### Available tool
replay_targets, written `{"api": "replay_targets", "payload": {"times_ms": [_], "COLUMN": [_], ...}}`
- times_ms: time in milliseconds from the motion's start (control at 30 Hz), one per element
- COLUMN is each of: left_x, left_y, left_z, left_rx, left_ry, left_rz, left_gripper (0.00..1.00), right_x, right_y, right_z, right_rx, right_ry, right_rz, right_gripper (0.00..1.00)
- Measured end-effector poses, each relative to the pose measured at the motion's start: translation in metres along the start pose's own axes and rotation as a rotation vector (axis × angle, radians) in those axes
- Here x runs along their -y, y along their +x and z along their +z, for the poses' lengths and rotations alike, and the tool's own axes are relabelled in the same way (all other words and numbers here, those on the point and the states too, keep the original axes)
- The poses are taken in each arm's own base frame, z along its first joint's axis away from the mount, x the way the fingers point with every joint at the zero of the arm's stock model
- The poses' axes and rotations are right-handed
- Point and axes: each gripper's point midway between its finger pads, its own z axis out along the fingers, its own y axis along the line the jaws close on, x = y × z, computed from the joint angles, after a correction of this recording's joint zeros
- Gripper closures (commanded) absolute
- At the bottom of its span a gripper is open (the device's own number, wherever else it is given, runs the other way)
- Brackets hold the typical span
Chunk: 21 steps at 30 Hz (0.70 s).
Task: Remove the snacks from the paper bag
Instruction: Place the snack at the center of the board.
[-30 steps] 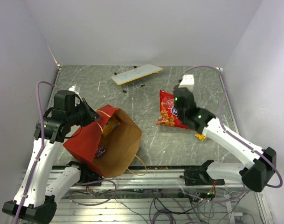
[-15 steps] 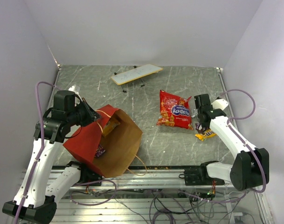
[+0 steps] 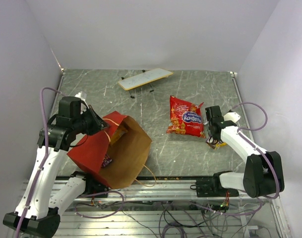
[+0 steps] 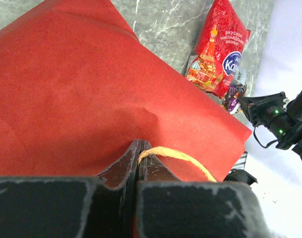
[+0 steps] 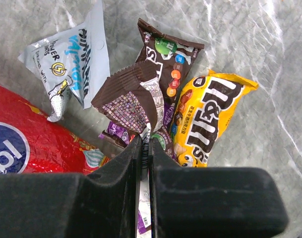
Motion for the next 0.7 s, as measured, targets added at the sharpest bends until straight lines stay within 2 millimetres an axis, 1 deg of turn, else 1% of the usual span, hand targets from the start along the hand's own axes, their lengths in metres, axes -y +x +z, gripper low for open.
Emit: {"api": "replay_targets", "payload": {"times_ms": [267, 333, 367, 500, 567, 700], "left_x": [0.003, 0.005, 0.006, 0.008, 0.01, 0.009], "left_y": [0.003, 0.003, 0.004, 0.006, 0.007, 0.01], "left_z": [0.005, 0.005, 0.005, 0.004, 0.004, 0.004], "left_rx": [-0.034, -0.039, -0.042, -0.055, -0.062, -0.077], "left_ry": [0.013, 0.023, 0.026, 0.041, 0.048, 0.052], "left_rz": [-0.008, -0.008, -0.007, -0.007, -0.005, 0.012], "left_gripper": [0.93, 0.93, 0.93, 0.93, 0.93, 0.93], "right_x": [-0.012, -0.014, -0.015, -0.018, -0.019, -0.021], "right_y": [-0.005, -0.005, -0.005, -0.007, -0.007, -0.012], "right_z": [0.009, 0.012, 0.013, 0.015, 0.015, 0.008], "right_rx": [0.029, 0.029, 0.028, 0.026, 0.026, 0.034], "right_ry": [-0.024, -0.021, -0.019, -0.015, -0.019, -0.047], "right_rz": [-0.033, -0.048, -0.053, -0.073, -0.08, -0.086], "right_gripper": [0.91, 0.89, 0.85, 0.58, 0.46, 0.29]}}
